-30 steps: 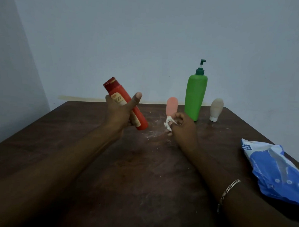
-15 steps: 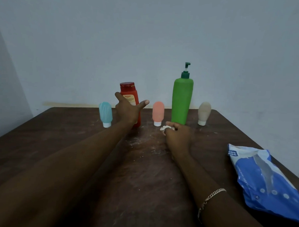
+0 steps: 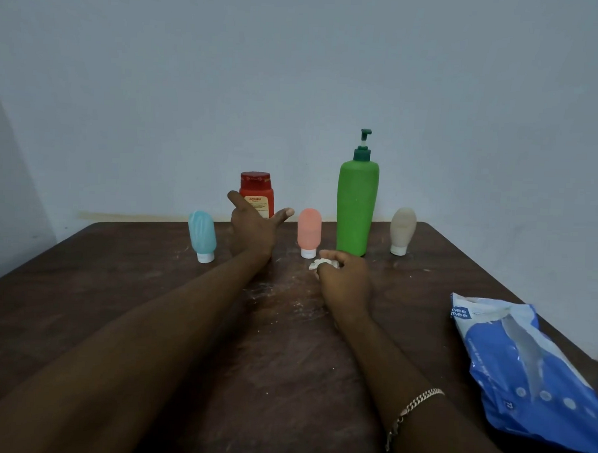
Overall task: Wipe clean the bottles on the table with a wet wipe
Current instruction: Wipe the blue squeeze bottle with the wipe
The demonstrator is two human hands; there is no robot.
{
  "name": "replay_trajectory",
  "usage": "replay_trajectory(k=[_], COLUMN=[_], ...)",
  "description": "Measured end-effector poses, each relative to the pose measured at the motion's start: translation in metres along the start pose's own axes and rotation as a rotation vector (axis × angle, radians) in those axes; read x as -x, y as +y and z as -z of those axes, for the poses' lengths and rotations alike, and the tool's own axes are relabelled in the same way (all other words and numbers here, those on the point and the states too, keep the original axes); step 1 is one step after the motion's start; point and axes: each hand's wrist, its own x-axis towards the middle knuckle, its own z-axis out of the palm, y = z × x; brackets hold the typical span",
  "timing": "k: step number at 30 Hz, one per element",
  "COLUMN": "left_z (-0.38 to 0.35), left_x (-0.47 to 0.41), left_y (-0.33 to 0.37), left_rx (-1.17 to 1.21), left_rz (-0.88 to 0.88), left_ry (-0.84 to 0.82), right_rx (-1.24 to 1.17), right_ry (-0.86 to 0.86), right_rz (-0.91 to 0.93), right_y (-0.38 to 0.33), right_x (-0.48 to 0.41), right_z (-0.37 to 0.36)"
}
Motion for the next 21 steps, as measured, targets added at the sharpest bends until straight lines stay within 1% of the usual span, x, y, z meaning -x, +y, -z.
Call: replay_trajectory(k=[8,12,15,18,21], left_z=[0.002,0.006,0.014,0.026,0.041], left_x=[-0.001,0.001,0.005,0.018,0.037], left_y=[-0.002,-0.006,-0.008,-0.013,-0.020], left_rx=[0.005,0.055,0.045,0.010,0.026], left_rz=[0.013,-0.006,0.015,-0.005,-0.039], left_ry=[-0.043,-0.084,-0.076,-0.076,-0.100], right_rx=[0.025,0.010,0.007,0.012,0.032], right_ry=[-0.021,-0.012,-0.020,-0.025,-0.031], right_rz=[-0.005,-0.017,-0.017,-0.015,-0.011], right_y=[0.001,-0.001,-0.002,-0.004,-0.004], right_x=[-0.001,0.001,0.003,0.004,0.005], right_z=[-0.002,-0.001,0.001,0.001,0.002])
